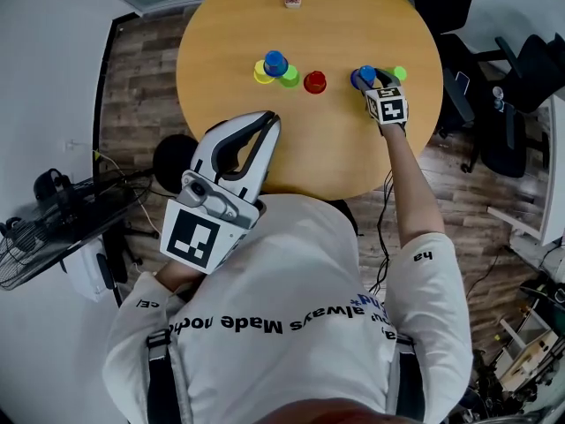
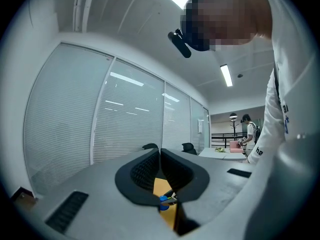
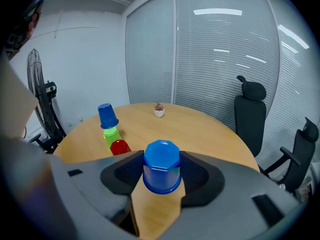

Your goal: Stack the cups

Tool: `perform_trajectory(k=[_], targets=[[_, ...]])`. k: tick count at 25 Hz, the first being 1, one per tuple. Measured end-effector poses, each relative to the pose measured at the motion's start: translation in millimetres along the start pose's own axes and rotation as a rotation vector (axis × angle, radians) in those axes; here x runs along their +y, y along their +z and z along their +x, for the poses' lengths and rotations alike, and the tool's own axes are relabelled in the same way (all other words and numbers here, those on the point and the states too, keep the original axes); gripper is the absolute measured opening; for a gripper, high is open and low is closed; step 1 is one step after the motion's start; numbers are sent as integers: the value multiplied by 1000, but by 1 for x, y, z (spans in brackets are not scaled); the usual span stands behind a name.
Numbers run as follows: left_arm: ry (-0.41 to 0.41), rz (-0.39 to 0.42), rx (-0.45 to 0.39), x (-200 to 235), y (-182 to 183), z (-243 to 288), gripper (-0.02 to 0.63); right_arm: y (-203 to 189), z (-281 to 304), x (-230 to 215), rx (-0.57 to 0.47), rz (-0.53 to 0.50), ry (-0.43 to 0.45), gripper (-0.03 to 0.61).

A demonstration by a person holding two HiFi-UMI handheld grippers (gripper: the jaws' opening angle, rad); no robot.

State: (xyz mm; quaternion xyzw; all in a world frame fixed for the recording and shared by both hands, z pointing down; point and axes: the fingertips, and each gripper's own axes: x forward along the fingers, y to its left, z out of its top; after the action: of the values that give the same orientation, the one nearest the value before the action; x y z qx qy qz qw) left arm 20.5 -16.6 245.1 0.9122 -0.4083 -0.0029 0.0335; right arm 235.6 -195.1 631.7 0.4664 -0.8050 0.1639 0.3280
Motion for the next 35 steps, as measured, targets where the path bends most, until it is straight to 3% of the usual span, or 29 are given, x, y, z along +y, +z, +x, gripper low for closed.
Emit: perform_trajectory(k=[17, 35], targets=[[50, 18, -49, 44, 9, -44, 32, 75, 31, 104, -57, -111, 111, 239], [67, 17, -61, 66, 8, -62, 32, 79, 51, 146, -57, -115, 149, 239]])
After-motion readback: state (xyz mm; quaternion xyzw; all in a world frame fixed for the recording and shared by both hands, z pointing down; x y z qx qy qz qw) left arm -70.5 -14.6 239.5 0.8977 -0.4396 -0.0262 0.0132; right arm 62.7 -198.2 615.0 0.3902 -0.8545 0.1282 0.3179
